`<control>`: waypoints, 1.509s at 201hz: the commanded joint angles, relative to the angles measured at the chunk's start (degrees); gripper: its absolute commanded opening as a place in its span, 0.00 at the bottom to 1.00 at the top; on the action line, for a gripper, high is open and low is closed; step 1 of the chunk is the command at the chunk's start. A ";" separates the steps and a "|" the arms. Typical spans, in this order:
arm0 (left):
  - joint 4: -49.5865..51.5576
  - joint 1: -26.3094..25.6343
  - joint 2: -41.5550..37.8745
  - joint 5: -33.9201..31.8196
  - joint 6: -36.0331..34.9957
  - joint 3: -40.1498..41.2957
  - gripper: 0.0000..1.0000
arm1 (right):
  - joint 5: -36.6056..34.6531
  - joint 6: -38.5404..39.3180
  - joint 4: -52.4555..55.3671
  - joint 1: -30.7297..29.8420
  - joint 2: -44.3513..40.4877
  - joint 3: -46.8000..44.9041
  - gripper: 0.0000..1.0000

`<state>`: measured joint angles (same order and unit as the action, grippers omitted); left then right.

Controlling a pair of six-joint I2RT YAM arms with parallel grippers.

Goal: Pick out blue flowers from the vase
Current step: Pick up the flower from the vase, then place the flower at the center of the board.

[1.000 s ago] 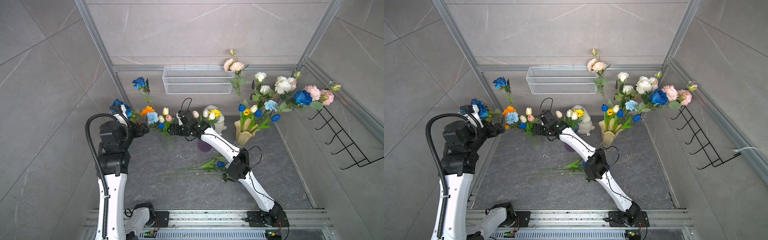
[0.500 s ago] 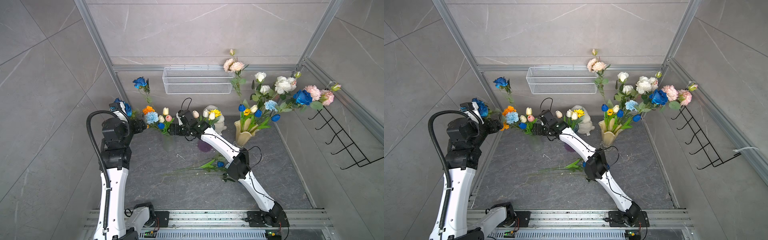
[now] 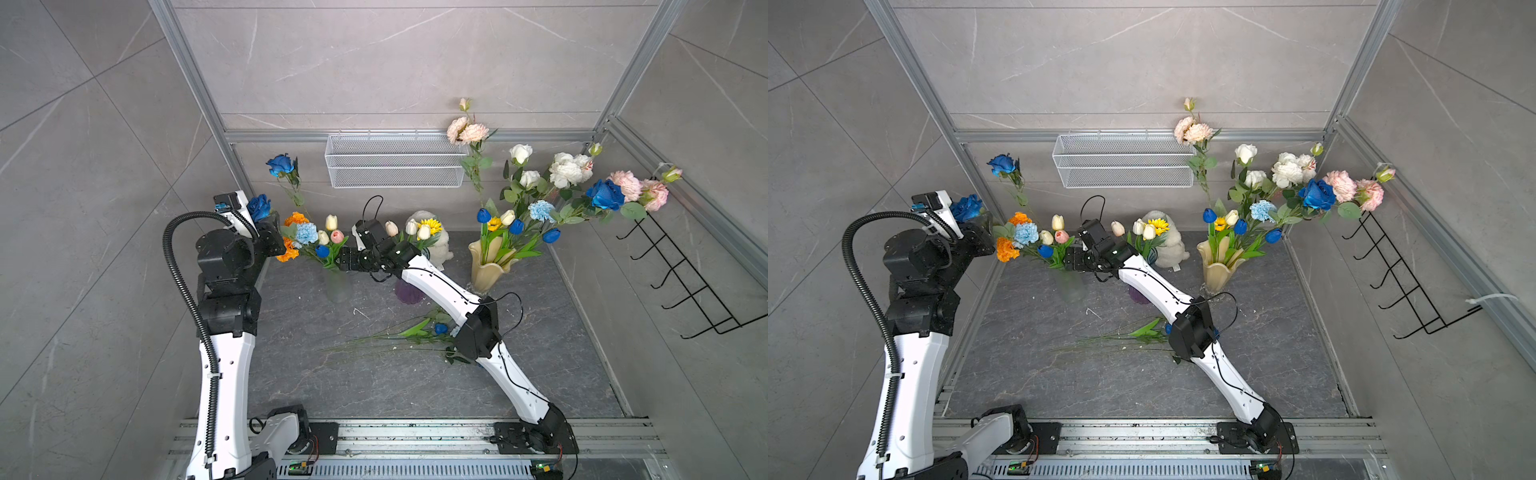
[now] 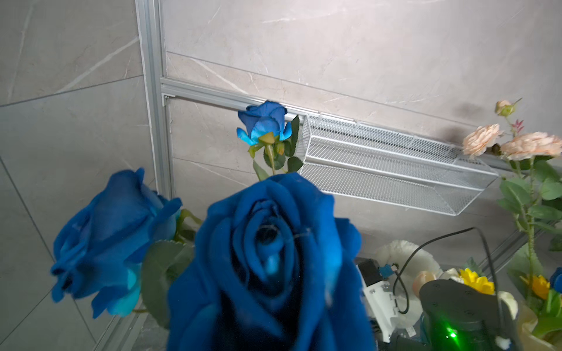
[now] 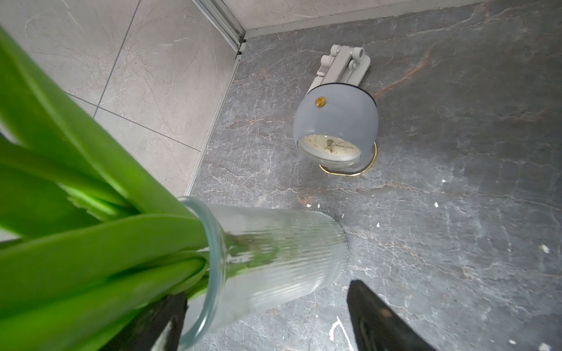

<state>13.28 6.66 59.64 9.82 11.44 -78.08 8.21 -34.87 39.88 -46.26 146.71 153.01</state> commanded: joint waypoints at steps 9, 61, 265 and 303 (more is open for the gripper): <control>-4.14 0.14 -0.09 4.22 -0.52 -7.74 0.20 | -1.13 1.84 3.22 -0.22 2.46 -0.62 0.84; 6.24 0.15 2.41 7.32 -5.67 -24.92 0.09 | -0.92 1.63 2.53 -0.23 2.51 -0.72 0.84; 38.08 0.11 -5.32 7.37 -24.16 -42.87 0.00 | -9.50 5.97 4.46 -0.15 -12.96 0.71 0.94; 41.51 0.05 -6.05 10.61 -25.93 -38.75 0.00 | -14.12 8.57 3.45 0.12 -22.68 -8.32 0.96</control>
<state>51.48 6.63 53.49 17.15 -11.29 -118.83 -1.26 -29.10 43.86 -46.26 132.27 151.20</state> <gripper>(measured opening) 0.235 0.957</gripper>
